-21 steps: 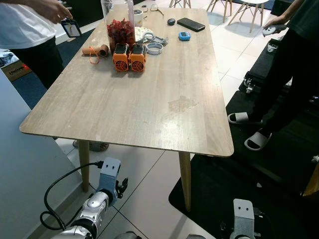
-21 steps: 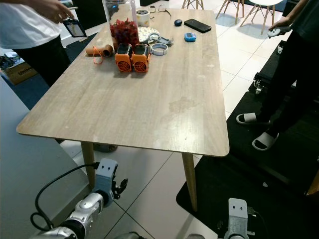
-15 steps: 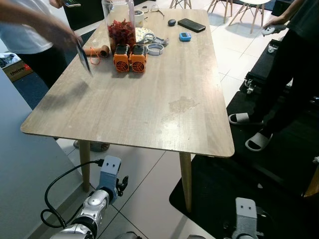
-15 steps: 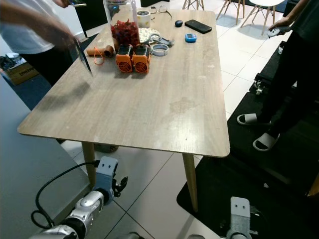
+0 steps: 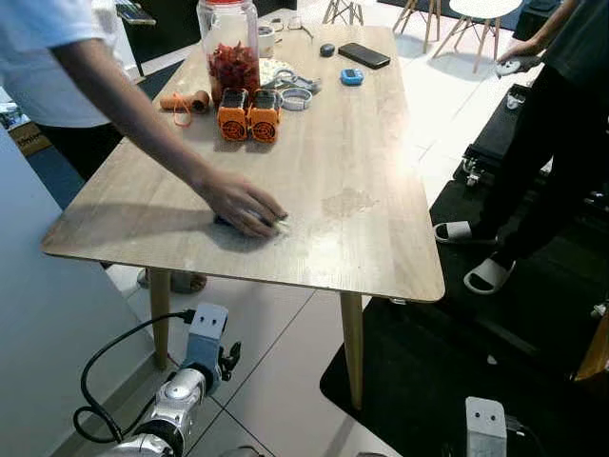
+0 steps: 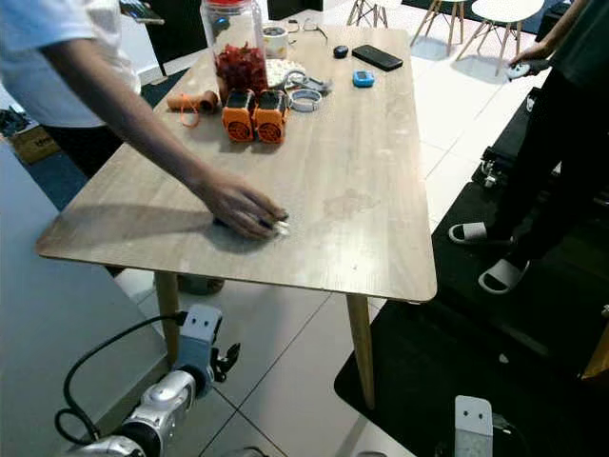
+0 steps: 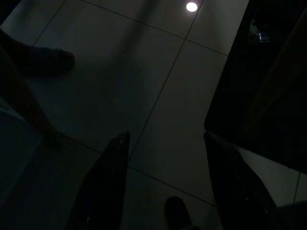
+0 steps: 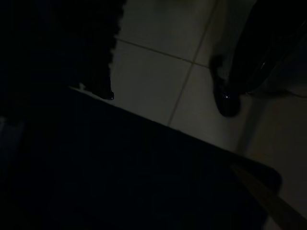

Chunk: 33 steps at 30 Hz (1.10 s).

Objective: Hang keys on a hook

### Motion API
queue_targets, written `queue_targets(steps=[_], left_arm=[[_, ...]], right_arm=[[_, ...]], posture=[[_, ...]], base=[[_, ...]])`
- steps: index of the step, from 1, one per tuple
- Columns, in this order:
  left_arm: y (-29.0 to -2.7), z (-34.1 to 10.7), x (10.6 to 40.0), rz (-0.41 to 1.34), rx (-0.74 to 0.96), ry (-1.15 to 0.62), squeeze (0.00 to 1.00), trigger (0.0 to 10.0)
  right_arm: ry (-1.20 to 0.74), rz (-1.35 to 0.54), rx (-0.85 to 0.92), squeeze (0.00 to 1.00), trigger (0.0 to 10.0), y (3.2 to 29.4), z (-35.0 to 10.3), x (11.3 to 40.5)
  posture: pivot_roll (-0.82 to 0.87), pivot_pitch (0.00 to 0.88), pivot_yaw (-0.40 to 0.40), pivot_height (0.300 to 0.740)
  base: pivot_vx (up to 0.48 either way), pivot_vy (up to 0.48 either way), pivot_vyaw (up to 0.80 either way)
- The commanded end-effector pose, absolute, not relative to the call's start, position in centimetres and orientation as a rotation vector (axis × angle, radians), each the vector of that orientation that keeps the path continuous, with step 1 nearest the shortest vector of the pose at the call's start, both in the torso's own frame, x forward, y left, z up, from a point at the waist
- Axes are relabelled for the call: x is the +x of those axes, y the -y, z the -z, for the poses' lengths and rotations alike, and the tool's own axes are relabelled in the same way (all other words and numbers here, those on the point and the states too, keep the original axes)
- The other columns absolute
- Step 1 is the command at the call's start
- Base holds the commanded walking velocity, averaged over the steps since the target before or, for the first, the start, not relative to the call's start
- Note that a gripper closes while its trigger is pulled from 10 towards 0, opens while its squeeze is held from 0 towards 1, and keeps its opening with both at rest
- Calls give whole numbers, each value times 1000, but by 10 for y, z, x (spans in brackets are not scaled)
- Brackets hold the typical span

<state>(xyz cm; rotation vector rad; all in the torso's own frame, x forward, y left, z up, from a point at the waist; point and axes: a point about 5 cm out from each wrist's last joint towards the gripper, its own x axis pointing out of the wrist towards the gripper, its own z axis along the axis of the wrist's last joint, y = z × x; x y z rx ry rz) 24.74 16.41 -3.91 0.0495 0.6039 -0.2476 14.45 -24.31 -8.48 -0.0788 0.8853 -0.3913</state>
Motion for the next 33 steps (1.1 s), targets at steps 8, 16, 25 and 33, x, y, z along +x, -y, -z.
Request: queue_targets(steps=[8,16,25,33], left_arm=[[-165,41,245,242,55,-615,0,10000],[-164,40,246,247,55,-609,0,10000],[-164,41,245,248,58,-615,0,10000],[-165,39,248,258,67,-614,0,10000]], right_arm=[[-828,445,22,0,10000,235,81,158],[-794,796,67,0,10000,297,72,123],[-444,1193,-42,0,10000,406,1,96],[133,1023,-56,0,10000,443,-117,186]], posture=[[7,73,10,740],[7,78,9,740],[6,80,13,740],[1,71,19,740]], base=[[0,0,0],[0,0,0],[0,0,0],[0,0,0]])
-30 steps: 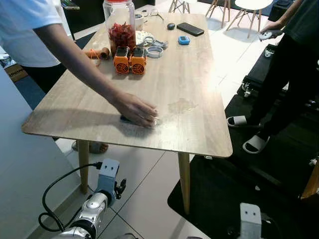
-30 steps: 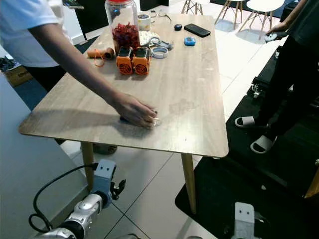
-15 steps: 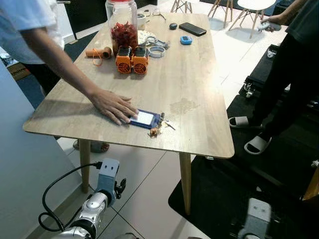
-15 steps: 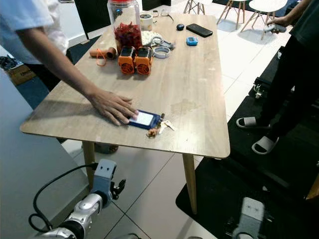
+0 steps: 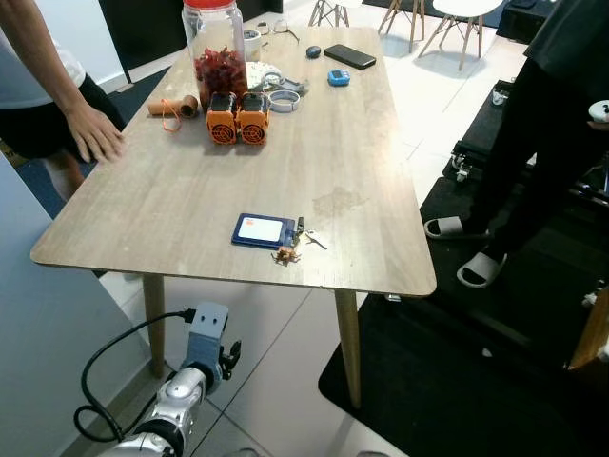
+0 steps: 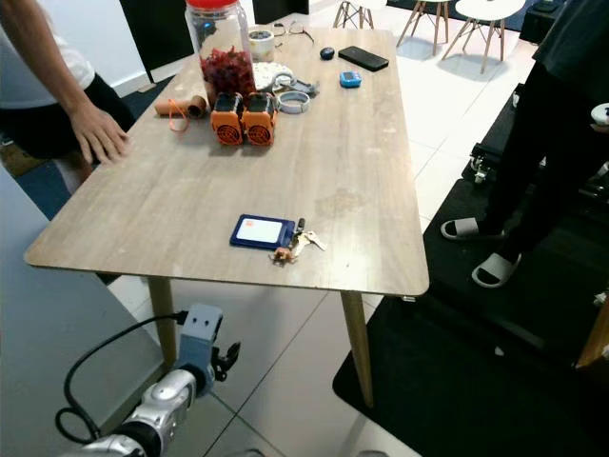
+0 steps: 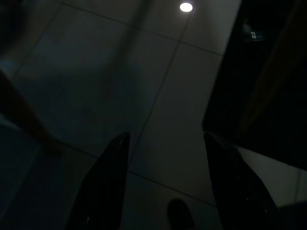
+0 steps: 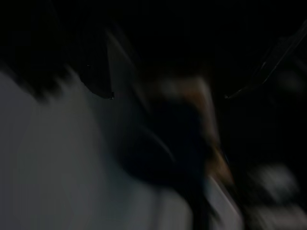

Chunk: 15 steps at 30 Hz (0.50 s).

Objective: Hang keys on a hook

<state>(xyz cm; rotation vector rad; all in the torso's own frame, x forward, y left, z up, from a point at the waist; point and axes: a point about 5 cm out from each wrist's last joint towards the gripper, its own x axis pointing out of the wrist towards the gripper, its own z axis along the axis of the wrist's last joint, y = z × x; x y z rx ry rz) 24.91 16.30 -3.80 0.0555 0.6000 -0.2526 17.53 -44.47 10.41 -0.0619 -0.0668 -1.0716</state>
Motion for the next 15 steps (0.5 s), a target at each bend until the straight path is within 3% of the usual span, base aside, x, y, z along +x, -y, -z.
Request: queue_targets(steps=[1,2,3,5,8,15], left_arm=[[-164,39,249,258,67,-612,0,10000],[-164,39,249,258,67,-612,0,10000],[-164,38,250,256,65,-606,0,10000],[-164,38,250,254,63,-604,0,10000],[-165,38,249,249,60,-604,0,10000],[-166,40,246,240,53,-607,0,10000]], right_arm=[[189,961,-49,0,10000,439,-131,202],[189,961,-49,0,10000,439,-131,202],[249,804,-34,0,10000,426,-154,235],[264,743,-28,0,10000,420,-162,247],[238,478,-65,0,10000,384,-175,289],[190,162,-122,0,10000,330,-177,320]], posture=[[5,66,13,740],[5,66,13,740],[5,66,13,740],[5,66,13,740],[14,58,-5,740],[23,53,-13,740]], base=[[0,0,0],[0,0,0],[0,0,0],[0,0,0],[0,0,0],[0,0,0]])
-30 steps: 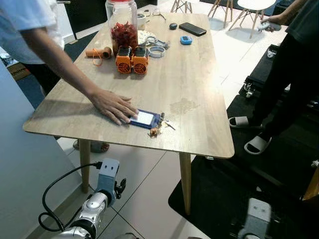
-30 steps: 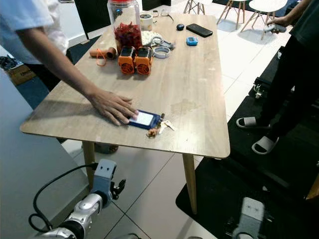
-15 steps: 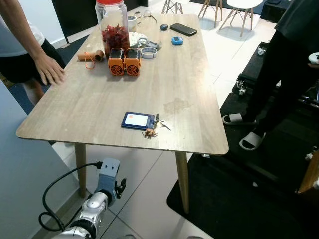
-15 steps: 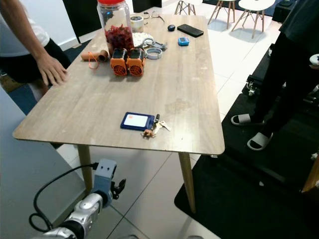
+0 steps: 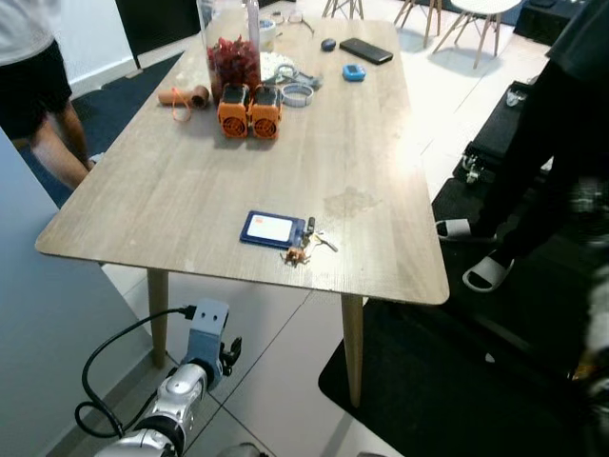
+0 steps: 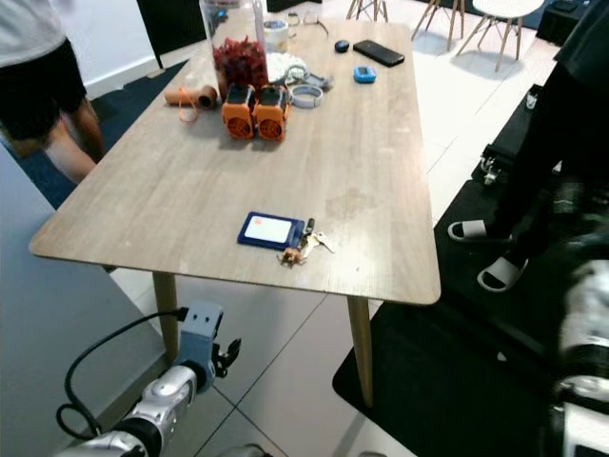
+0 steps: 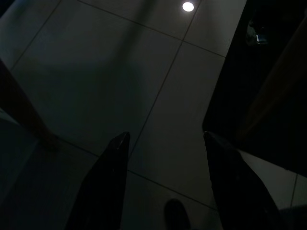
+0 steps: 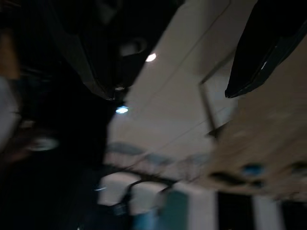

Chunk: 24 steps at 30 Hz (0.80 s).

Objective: Hang keys on a hook

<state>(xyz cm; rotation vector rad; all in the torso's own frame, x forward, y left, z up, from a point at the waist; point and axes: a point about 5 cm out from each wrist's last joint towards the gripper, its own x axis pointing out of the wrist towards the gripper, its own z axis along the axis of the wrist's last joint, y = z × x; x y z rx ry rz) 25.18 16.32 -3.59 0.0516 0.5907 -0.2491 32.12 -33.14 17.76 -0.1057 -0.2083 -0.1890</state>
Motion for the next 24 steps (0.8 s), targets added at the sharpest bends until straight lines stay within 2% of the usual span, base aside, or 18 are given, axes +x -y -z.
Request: queue_targets(steps=[1,2,3,6,10,13,18,19,20,21,22,24], left_arm=[[-167,40,246,238,52,-607,0,10000],[-167,40,246,234,51,-608,0,10000],[-167,40,246,234,51,-608,0,10000],[-168,40,246,229,49,-607,0,10000],[-170,39,247,227,51,-605,0,10000],[-170,39,248,228,53,-604,0,10000],[-170,38,249,231,54,-603,0,10000],[-168,36,252,233,53,-596,0,10000],[-168,36,252,233,53,-596,0,10000],[-167,35,253,233,53,-593,0,10000],[-166,34,254,231,51,-587,0,10000],[-166,34,255,229,51,-584,0,10000]], right_arm=[[186,86,-128,0,10000,317,-175,324],[181,-10,-128,0,10000,302,-173,326],[181,-10,-128,0,10000,302,-173,326],[170,-167,-130,0,10000,273,-167,328],[152,-259,-145,0,10000,255,-164,327],[131,-302,-171,0,10000,247,-161,327],[127,-248,-192,0,10000,246,-159,330],[117,-220,-190,153,10000,240,-156,335],[117,-220,-190,153,10000,240,-156,335],[115,-211,-183,600,10000,237,-155,337],[110,-206,-162,1000,10000,232,-153,340],[107,-206,-152,1000,10000,230,-152,341]], posture=[[23,53,-13,740],[26,52,-14,740],[26,52,-14,740],[27,52,-13,740],[25,54,-6,740],[22,56,-3,740],[16,63,5,740],[12,68,10,740],[12,68,10,740],[10,73,12,740],[8,78,13,740],[8,78,13,740]], base=[[0,0,0],[0,0,0],[0,0,0],[0,0,0],[0,0,0],[0,0,0],[0,0,0],[0,0,0],[0,0,0],[0,0,0],[0,0,0],[0,0,0]])
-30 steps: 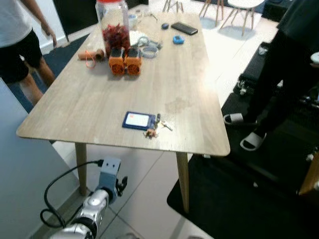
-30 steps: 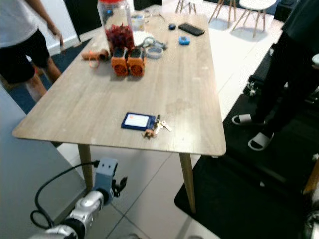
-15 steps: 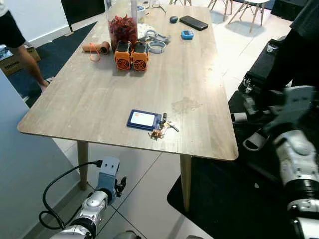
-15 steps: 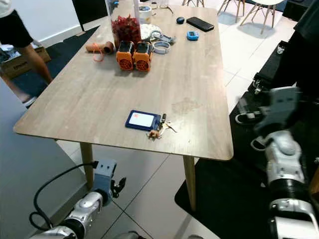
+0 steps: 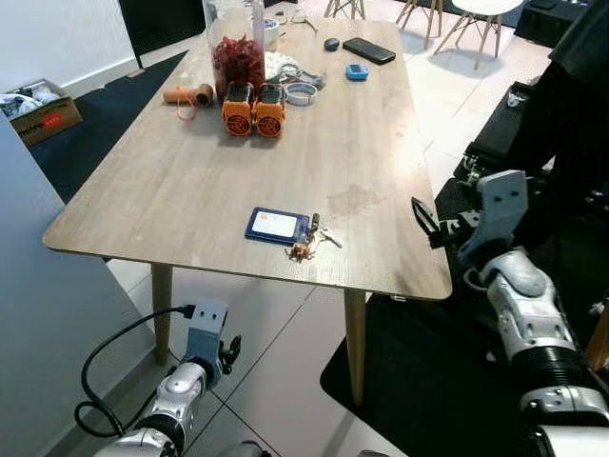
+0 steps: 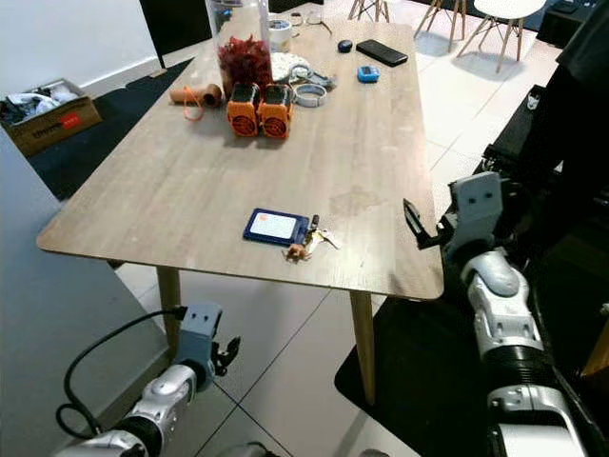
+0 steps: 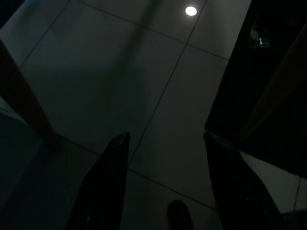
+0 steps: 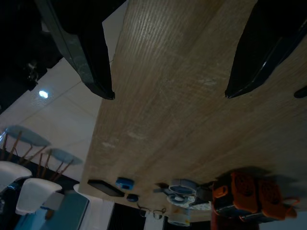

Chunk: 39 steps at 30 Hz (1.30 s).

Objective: Hang keys on a hook

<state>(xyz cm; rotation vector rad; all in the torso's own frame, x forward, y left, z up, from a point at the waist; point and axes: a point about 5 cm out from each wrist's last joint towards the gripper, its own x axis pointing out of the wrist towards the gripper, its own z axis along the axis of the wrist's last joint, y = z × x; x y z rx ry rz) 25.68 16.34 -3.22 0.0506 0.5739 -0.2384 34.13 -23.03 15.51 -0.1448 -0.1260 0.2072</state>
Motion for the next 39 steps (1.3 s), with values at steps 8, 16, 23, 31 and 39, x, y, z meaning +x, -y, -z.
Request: queue_targets(steps=[8,16,23,31,39], left_arm=[[-163,32,257,218,57,-569,0,10000],[-165,34,253,197,42,-557,0,10000],[-165,34,253,186,43,-550,0,10000],[-161,34,252,184,39,-541,0,10000],[-163,33,253,177,39,-538,0,10000]], right_arm=[[110,-279,-7,0,10000,196,-155,364],[74,-553,-18,0,10000,135,-147,361],[56,-515,-2,0,10000,121,-143,370],[37,-492,10,0,10000,115,-144,375],[-3,-491,-18,0,10000,108,-138,377]], posture=[[8,134,8,740],[25,165,-18,740],[24,190,-30,740],[23,200,-35,740],[30,199,-38,740]], base=[[0,0,0],[0,0,0],[0,0,0],[0,0,0],[0,0,0]])
